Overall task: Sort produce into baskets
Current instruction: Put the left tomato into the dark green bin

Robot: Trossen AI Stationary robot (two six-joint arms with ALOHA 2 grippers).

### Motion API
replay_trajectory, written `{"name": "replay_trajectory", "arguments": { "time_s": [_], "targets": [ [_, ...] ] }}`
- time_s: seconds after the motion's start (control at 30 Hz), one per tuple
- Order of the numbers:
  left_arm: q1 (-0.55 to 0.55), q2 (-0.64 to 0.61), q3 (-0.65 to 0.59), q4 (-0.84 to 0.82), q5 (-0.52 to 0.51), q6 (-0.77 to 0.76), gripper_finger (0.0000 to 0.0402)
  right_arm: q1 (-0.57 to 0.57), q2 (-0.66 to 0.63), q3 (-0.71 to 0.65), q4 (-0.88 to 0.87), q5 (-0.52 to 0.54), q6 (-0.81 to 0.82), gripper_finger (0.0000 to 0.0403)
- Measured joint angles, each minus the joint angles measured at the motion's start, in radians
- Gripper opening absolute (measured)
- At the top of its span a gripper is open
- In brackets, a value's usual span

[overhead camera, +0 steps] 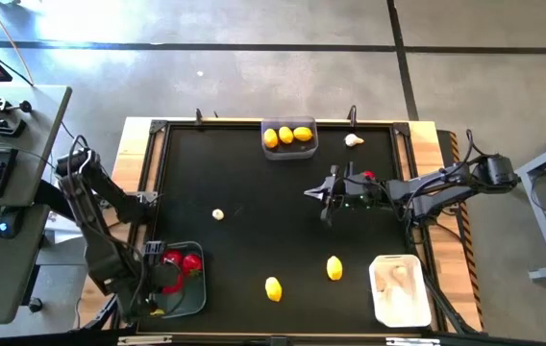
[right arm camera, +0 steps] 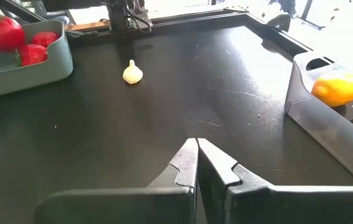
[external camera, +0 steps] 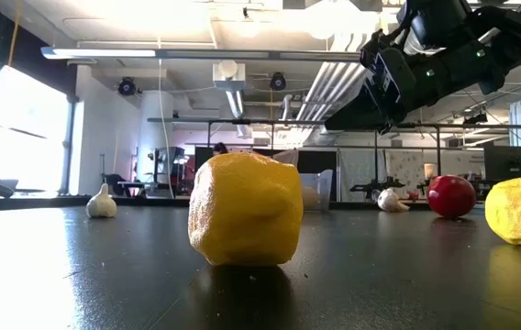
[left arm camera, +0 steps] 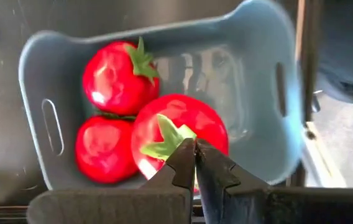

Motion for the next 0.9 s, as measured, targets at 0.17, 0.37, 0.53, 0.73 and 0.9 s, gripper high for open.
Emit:
{"name": "replay_trajectory", "arguments": {
  "time_s": [0.17,0.37,0.53,0.73,0.9],
  "targets": [
    [-0.005,0.000,-0.088,0.047,0.052,-0.030,0.0000,0.000,0.000,0.000,0.000,0.000,0.000,0.0000],
    [-0.006,0.000,-0.168,0.124,0.097,-0.025,0.0000,0.000,0.000,0.000,0.000,0.000,0.000,0.0000],
    [-0.006,0.000,-0.178,0.123,0.098,-0.007,0.0001,0.000,0.000,0.000,0.000,0.000,0.000,0.0000],
    [0.013,0.000,-0.178,0.122,0.142,0.031,0.0017,0.000,0.000,0.000,0.000,0.000,0.008,0.0000],
    [0.031,0.000,-0.177,0.121,0.170,0.029,0.0046,0.000,0.000,0.000,0.000,0.000,0.009,0.0000]
  ]
}}
